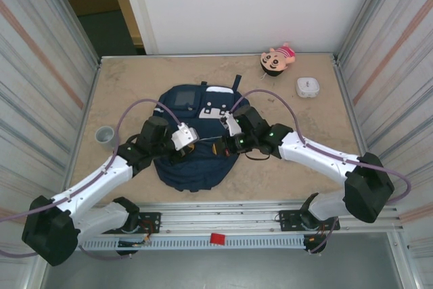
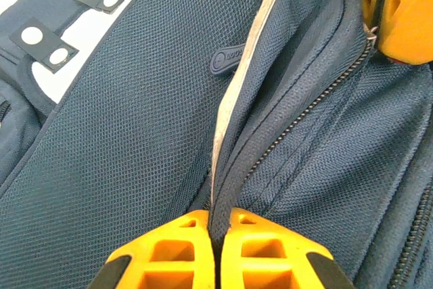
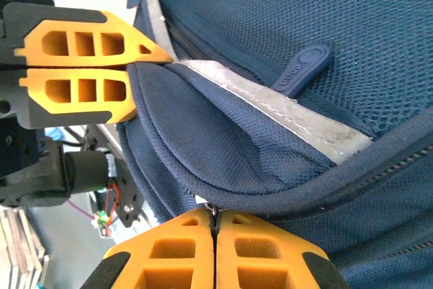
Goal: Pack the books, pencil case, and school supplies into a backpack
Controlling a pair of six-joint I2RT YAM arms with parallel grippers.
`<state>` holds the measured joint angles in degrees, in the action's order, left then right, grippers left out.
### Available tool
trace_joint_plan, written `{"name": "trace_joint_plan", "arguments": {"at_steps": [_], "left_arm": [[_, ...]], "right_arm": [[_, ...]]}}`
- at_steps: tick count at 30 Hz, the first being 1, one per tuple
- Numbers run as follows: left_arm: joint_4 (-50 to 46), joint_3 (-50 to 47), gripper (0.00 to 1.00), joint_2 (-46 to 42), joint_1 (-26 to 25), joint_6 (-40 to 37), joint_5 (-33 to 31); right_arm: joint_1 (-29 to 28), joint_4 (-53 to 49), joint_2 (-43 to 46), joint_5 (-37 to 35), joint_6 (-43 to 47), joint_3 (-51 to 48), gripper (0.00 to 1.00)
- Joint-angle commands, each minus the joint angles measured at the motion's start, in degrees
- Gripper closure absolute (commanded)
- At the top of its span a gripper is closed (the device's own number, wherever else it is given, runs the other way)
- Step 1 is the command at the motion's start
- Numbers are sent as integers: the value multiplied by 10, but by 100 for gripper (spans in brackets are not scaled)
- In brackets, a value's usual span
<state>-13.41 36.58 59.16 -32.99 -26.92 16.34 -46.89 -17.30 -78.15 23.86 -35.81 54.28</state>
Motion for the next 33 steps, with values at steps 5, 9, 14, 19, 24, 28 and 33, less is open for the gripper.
{"name": "trace_joint_plan", "arguments": {"at_steps": [5,9,14,19,24,28,33], "left_arm": [[87,43,100,11,-5,68,-12],[110,38,99,29,-34,44,23],[110,48,98,44,-59,16,57],[119,43,98,36,-59,11,62],[127,30,97,21,-59,-2,58],[126,17,97,13,-59,-19,52],[136,9,97,8,-59,-35,66]], "right_arm": [[-17,-51,13,-15,-17,47,95],[-33,-12,-9,-7,-48,61,94],[-36,13,-28,-1,-74,64,90],[-30,10,-32,35,-67,64,85],[3,31,-4,28,-112,38,75],[59,95,26,53,-181,-15,50],[87,111,31,33,-239,-41,45]]}}
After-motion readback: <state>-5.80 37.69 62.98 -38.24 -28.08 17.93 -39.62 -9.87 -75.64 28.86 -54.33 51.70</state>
